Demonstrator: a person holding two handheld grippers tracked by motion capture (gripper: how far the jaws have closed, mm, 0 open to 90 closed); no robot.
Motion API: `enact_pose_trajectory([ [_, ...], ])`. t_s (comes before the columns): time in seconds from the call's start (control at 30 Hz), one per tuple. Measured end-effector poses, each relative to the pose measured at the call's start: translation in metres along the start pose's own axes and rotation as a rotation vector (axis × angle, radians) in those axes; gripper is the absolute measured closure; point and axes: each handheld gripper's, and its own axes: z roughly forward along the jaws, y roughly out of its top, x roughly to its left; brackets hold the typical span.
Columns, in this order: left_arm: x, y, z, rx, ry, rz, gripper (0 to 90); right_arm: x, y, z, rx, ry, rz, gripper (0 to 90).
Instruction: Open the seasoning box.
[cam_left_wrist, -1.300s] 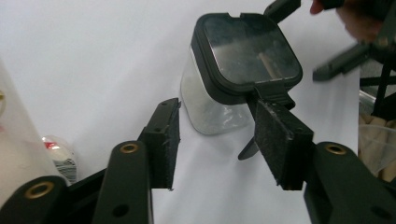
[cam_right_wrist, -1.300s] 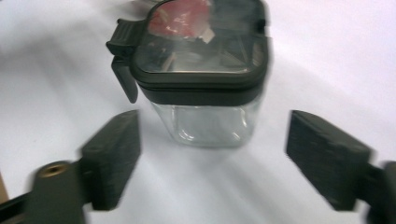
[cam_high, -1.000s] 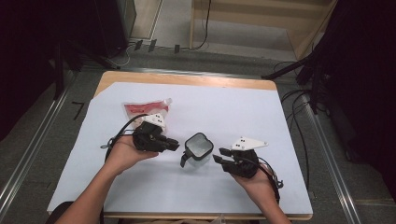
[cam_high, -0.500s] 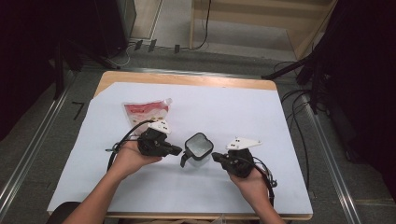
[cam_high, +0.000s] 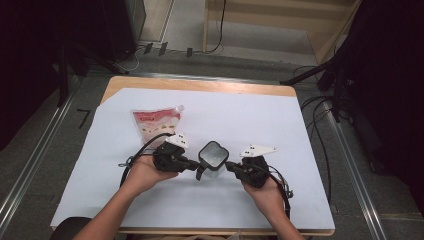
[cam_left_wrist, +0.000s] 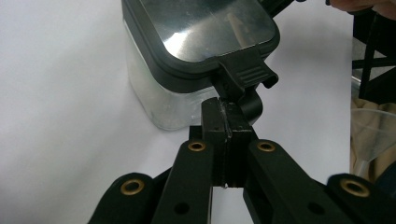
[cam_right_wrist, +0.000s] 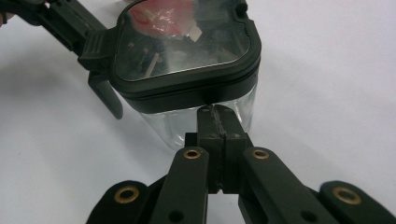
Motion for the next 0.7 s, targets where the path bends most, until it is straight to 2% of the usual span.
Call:
enact_pose_trajectory([
  [0.27, -0.004, 0.001, 0.004, 0.008, -0.002, 0.001, 90.0, -0.005, 0.002, 0.001, -0.002, -0.010, 0.012, 90.0],
  [0.33, -0.005, 0.002, 0.007, -0.004, -0.015, -0.019, 89.8, -0.005, 0.002, 0.001, -0.005, -0.014, 0.016, 90.0],
  [0.4, -0.007, 0.003, 0.008, 0.009, -0.008, -0.026, 89.8, -0.006, 0.003, 0.002, -0.007, -0.014, 0.025, 90.0],
  [0.43, -0.008, 0.004, 0.008, 0.015, -0.004, -0.016, 89.9, -0.007, 0.003, 0.002, -0.007, -0.017, 0.033, 90.0],
  [0.53, -0.011, 0.005, 0.011, -0.002, 0.001, -0.017, 90.0, -0.009, 0.004, 0.003, -0.010, -0.024, 0.049, 90.0],
  [0.6, -0.011, 0.007, 0.014, 0.005, -0.021, -0.042, 89.1, -0.011, 0.005, 0.004, -0.013, -0.024, 0.063, 90.0],
  [0.7, -0.011, 0.008, 0.015, 0.007, -0.029, -0.046, 89.4, -0.013, 0.005, 0.005, -0.015, -0.025, 0.061, 90.0],
])
